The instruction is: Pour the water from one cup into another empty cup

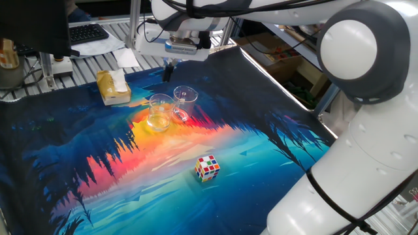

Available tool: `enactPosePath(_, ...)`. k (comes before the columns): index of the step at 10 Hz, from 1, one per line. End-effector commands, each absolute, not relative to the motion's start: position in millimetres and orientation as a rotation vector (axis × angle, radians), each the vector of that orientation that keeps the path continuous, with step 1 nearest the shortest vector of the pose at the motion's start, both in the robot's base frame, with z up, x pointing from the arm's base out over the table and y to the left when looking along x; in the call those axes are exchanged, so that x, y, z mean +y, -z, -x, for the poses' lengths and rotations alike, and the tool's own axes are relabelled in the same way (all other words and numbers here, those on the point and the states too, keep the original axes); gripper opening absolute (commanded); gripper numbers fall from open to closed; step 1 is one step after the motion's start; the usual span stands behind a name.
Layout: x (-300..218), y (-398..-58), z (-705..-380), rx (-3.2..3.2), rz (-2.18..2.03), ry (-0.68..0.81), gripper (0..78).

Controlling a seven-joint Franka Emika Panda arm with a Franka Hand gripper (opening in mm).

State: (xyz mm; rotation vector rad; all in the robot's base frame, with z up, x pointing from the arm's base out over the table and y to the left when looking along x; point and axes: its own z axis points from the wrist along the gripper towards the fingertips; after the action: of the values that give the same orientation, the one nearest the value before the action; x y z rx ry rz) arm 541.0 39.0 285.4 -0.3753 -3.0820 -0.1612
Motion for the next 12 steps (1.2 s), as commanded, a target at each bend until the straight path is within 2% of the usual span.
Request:
enactPosePath(1,39,-287,-542,-3.086,0.350,0.156,0.0)
enactPosePath(7,39,-287,-542,-3.076,0.373,0.138,0.0)
enactPosePath(12,50,-268,-550,-3.079,0.371,0.130,0.0)
